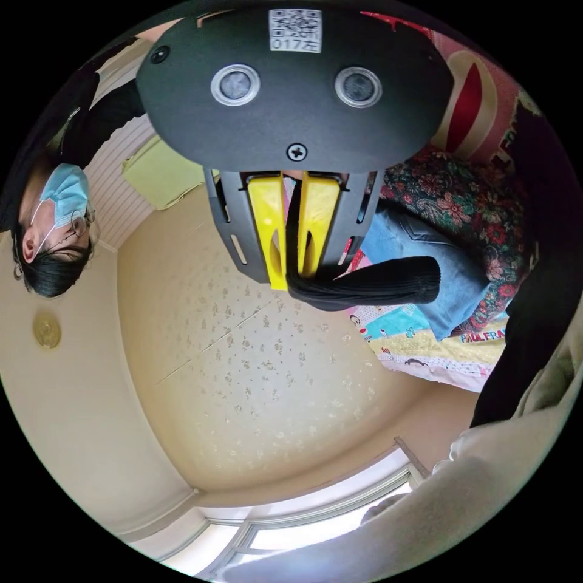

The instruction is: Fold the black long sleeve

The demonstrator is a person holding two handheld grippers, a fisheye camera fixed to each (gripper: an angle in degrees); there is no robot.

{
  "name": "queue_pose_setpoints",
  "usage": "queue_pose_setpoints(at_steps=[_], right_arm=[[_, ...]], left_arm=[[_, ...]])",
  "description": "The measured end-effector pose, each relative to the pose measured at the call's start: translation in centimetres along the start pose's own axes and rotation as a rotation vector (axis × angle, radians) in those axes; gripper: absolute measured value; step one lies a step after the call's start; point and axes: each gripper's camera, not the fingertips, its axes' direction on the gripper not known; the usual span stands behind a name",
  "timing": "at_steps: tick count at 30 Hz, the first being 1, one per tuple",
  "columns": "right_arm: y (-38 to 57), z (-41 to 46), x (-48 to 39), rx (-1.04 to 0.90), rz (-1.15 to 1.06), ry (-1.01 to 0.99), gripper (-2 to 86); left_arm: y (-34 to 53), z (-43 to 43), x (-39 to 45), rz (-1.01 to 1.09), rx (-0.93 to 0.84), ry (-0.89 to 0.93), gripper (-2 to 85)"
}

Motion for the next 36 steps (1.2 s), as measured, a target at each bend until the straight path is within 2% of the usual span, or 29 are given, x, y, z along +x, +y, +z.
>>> queue_pose_setpoints(at_steps=[2,6,10,13,17,19,22,26,29,30,31,32,33,34,36], right_arm=[[-0.2,-2.1,1.1,0.031,0.109,0.237,9.8],[-3.3,-0.1,3.9,-0.062,0.206,0.14,8.1],[-7.2,5.3,3.3,-0.117,0.085,0.304,4.8],[-8.0,6.0,3.1,-0.131,0.057,0.214,5.9],[-5.7,-2.5,-1.3,0.046,-0.066,0.049,8.3],[-3.4,-7.2,-2.7,0.082,-0.09,0.055,8.7],[2.5,-17.3,-3.6,0.247,-0.054,0.06,9.1],[11.2,-29.4,-3.3,0.472,0.103,0.173,10.0],[16.2,-33.3,-2.7,0.539,0.226,0.297,11.0],[17.0,-33.6,-2.3,0.55,0.256,0.3,11.1],[18.5,-33.8,-1.5,0.566,0.302,0.271,11.5],[19.5,-33.5,-0.8,0.566,0.325,0.218,11.9],[19.8,-33.3,-0.5,0.561,0.335,0.194,12.1],[20.1,-32.4,0.1,0.543,0.358,0.158,12.6],[19.9,-30.5,0.4,0.494,0.368,0.102,13.6]], left_arm=[[0.7,-0.3,0.0,0.001,-0.002,0.021,3.0],[2.7,-0.5,0.3,0.006,0.008,0.03,2.9],[4.7,-0.1,0.6,0.01,0.031,0.077,3.0],[6.5,0.5,0.8,0.023,0.008,0.023,3.1],[8.8,1.1,1.9,0.099,-0.024,-0.01,3.2],[10.8,3.3,5.4,0.262,-0.119,-0.053,3.1],[16.0,9.0,11.8,0.549,-0.295,-0.101,3.1],[26.1,17.6,16.4,0.706,-0.457,-0.116,3.8],[36.6,24.9,18.5,0.836,-0.646,-0.111,5.9],[41.7,28.1,18.7,0.903,-0.785,-0.131,7.5],[47.0,31.3,18.0,0.942,-0.961,-0.203,9.4],[49.8,32.7,17.3,0.958,-1.057,-0.267,9.8],[55.2,34.9,15.6,1.007,-1.234,-0.409,10.7],[59.6,35.5,14.3,1.089,-1.299,-0.516,10.7],[62.3,33.7,14.7,1.206,-1.155,-0.569,10.4]])
